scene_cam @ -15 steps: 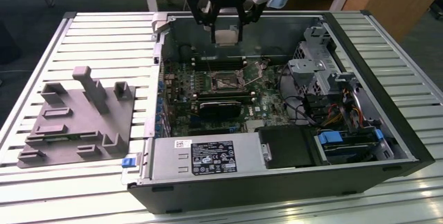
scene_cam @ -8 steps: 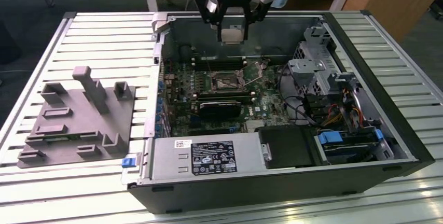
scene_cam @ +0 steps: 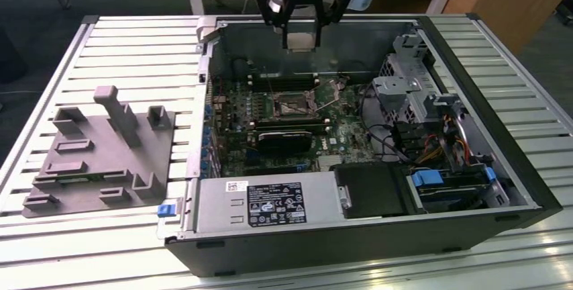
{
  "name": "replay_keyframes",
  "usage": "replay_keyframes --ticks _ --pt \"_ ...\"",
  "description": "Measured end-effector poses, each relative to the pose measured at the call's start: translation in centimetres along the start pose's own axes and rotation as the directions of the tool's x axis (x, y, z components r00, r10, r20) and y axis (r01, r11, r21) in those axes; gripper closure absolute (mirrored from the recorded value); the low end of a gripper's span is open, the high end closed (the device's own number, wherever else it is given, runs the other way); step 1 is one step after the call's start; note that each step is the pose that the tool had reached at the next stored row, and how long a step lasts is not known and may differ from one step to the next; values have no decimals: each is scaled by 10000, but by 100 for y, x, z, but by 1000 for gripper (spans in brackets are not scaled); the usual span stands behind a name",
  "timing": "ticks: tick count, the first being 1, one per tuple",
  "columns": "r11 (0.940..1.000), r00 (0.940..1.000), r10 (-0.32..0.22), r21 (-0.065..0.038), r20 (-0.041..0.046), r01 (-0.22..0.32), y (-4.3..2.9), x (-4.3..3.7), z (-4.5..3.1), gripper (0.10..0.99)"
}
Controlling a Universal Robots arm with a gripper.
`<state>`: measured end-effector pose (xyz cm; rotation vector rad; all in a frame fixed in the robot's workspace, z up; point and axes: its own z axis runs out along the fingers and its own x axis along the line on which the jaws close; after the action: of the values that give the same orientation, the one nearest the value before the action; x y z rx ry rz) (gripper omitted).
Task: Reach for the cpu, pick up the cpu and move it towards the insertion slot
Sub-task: 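Pick up the cpu and move it towards the insertion slot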
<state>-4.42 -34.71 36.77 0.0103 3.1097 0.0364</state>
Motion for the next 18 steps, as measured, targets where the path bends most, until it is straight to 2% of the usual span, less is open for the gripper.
replay_keyframes --ticks 7,18 --pt "10000 10000 0 0 0 0 101 -91 45 549" --pt "10000 10000 -1 0 0 1 264 -152 80 549"
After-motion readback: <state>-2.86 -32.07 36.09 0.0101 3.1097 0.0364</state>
